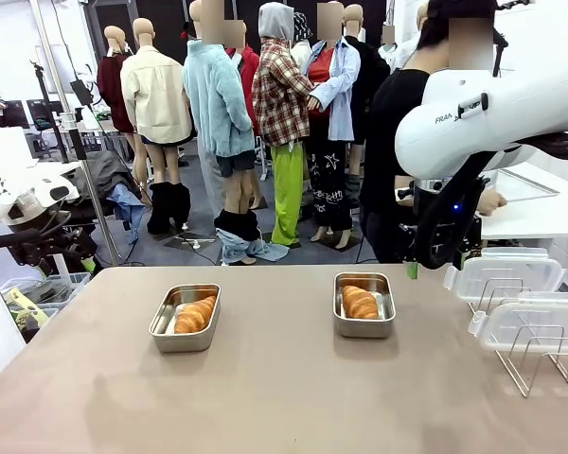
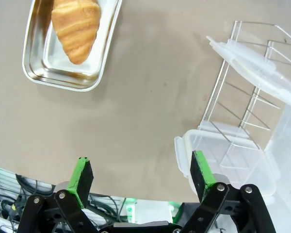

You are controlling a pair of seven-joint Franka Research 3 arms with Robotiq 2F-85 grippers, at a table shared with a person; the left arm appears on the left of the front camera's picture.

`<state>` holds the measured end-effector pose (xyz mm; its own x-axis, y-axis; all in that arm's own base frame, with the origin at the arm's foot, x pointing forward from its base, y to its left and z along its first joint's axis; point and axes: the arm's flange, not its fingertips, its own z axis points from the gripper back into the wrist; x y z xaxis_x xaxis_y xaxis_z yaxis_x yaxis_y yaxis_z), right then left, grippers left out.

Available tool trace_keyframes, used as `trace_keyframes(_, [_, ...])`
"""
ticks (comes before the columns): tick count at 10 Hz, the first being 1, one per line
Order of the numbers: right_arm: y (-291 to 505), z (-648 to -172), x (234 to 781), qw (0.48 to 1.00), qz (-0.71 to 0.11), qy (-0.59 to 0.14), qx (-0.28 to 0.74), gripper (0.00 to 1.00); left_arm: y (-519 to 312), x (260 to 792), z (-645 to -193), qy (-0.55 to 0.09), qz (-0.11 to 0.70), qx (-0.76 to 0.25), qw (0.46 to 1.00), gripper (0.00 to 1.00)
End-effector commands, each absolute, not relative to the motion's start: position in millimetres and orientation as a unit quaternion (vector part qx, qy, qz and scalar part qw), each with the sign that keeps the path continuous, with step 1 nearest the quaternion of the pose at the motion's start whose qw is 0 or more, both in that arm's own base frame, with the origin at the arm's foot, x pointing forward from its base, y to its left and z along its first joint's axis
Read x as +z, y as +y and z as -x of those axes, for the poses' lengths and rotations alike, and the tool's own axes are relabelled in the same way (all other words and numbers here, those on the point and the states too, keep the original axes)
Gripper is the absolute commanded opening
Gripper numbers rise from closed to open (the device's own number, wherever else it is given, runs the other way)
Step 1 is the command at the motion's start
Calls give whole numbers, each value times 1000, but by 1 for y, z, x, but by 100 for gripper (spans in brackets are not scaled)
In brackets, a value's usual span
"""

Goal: Place the bread in airtight containers.
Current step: Pick up one Airtight Container lid and hand it to the human.

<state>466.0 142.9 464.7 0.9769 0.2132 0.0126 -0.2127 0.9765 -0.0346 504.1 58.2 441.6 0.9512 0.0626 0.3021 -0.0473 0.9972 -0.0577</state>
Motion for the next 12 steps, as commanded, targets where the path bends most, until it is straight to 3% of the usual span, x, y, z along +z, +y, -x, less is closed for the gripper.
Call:
trace_keyframes(1, [144, -468, 465, 995, 18, -5, 101, 100, 58, 444, -504, -148, 15, 36, 988, 100])
trace_keyframes(12, [144, -468, 465, 995, 18, -5, 101, 100, 58, 444, -504, -148, 15, 36, 988, 100])
